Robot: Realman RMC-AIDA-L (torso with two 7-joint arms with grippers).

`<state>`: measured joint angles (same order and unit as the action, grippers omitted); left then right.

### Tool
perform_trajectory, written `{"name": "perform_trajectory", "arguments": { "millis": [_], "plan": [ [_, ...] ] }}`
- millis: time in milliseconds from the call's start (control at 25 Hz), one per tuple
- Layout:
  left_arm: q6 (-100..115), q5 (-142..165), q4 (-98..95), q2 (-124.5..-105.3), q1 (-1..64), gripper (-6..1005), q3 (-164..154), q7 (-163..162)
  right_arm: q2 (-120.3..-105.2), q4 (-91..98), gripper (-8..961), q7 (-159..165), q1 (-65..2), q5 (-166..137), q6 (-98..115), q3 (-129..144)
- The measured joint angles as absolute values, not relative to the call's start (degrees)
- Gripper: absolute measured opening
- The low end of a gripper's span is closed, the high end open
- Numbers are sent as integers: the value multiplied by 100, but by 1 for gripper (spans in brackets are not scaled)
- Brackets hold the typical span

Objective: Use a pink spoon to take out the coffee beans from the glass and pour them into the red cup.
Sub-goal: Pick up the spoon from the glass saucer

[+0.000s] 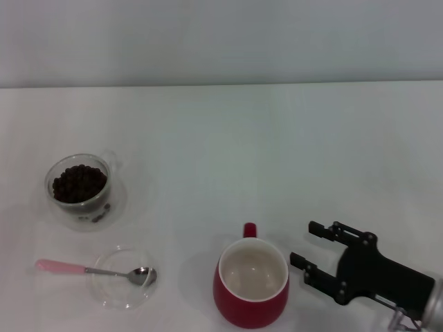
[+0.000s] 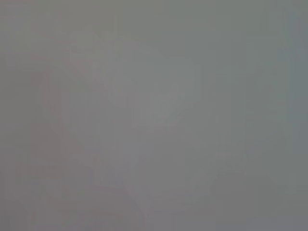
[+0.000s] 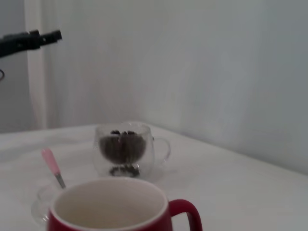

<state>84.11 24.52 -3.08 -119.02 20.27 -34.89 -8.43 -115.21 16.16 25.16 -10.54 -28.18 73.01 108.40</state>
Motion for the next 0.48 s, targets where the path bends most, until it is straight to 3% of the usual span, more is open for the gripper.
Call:
{"name": "perform_trajectory", "arguments": {
  "millis": [200,480],
  "plan": [
    [8405,2451,-308,-11900,2002,887,-3489,-843,-11400,1093,573,2542,-1066,-2820,8361,10621],
    [8415,2452,-251,-11921,1964,888,-3491,-1151,-11106,516,630,2531,-1036,-2813,10010,9943]
  ]
}}
